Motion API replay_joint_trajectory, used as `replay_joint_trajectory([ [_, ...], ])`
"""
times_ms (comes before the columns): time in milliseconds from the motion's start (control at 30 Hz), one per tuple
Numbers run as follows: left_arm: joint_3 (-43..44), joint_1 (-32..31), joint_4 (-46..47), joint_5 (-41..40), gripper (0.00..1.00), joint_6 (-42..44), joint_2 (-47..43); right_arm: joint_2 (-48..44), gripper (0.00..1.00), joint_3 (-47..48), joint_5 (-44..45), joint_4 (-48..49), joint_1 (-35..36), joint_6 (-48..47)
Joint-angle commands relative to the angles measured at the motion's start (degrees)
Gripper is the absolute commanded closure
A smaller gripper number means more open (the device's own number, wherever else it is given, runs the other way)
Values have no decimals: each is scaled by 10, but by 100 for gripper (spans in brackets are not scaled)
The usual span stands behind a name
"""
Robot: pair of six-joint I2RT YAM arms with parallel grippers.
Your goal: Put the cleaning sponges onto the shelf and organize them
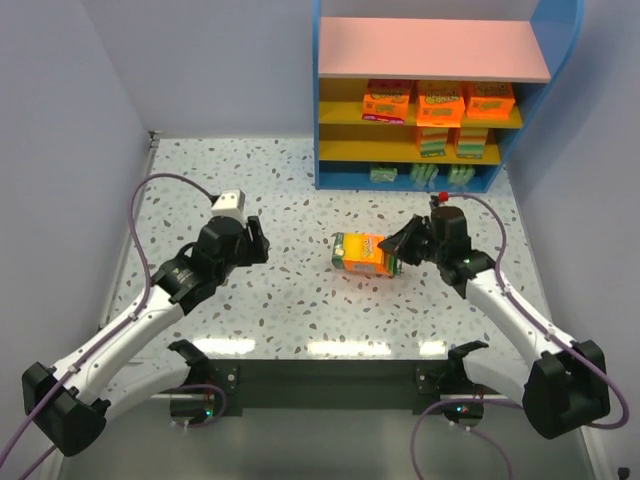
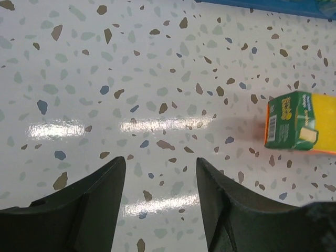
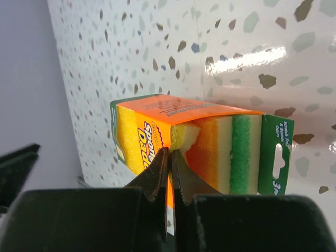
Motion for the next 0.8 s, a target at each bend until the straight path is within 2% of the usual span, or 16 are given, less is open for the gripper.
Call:
replay_joint_trajectory([
  [0,-18,4,18,17,39,-15,-6,-47,100,-23,99,42,-12,120],
  [167,-36,4,34,41,40,-23,-12,-93,100,-101,181,107,-13,277],
  [200,-40,4,39,42,41,-24,-12,-108,100,-129,203,160,-12,298],
  [233,-42,5,40,44,41,-24,-13,-114,100,-139,219,177,-12,340],
  [300,-45,4,45,51,41,-24,-13,-120,100,-147,265,213,-12,366],
  [500,-47,4,48,56,43,-23,-14,-68,100,-69,311,246,-12,375],
  [767,-45,4,39,54,43,-24,-30,59,100,56,353,207,-11,364],
])
